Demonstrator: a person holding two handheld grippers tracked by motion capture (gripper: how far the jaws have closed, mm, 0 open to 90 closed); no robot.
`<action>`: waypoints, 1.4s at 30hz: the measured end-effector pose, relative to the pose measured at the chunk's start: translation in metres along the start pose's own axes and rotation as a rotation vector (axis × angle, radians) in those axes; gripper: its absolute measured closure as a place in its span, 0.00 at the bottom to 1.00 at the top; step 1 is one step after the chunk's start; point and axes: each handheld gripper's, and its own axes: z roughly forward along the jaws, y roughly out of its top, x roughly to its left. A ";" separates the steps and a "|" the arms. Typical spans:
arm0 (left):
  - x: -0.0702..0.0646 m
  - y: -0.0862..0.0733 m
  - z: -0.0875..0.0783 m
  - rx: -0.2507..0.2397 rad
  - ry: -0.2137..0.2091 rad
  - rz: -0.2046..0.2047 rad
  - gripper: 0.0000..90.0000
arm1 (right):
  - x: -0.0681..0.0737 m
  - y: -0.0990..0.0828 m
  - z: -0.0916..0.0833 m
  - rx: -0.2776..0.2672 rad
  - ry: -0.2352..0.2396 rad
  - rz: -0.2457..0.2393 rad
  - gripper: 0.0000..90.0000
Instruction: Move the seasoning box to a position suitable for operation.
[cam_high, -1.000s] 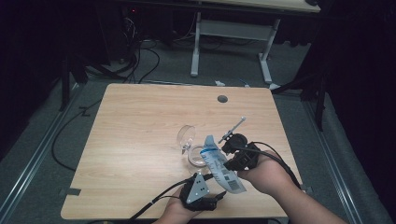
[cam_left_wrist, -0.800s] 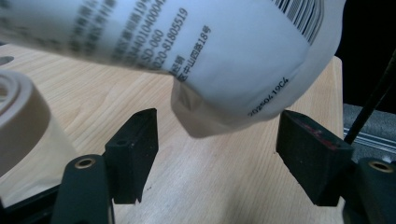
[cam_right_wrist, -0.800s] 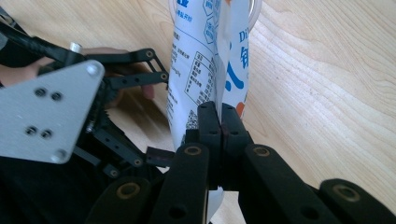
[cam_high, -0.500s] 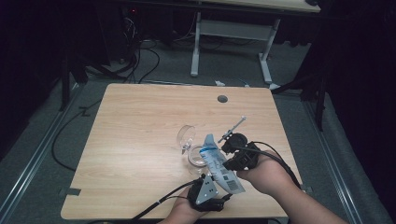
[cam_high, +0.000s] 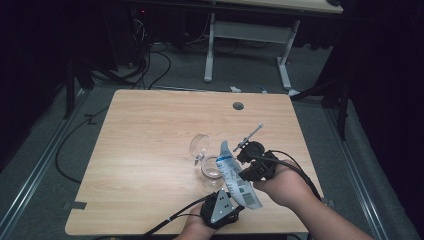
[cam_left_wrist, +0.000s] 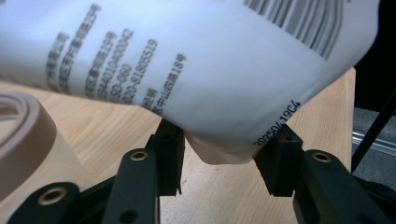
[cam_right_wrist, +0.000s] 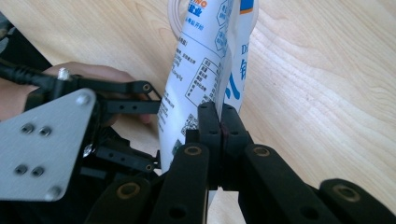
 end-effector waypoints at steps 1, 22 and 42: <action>0.000 0.001 0.000 0.002 -0.003 -0.004 0.65 | -0.001 0.001 0.000 -0.001 -0.003 -0.007 1.00; -0.002 0.008 0.001 0.017 -0.011 -0.050 0.69 | -0.002 0.009 0.007 -0.019 -0.013 -0.004 1.00; -0.001 0.017 0.004 0.008 -0.006 -0.060 0.69 | -0.009 0.014 0.005 -0.046 0.006 -0.003 1.00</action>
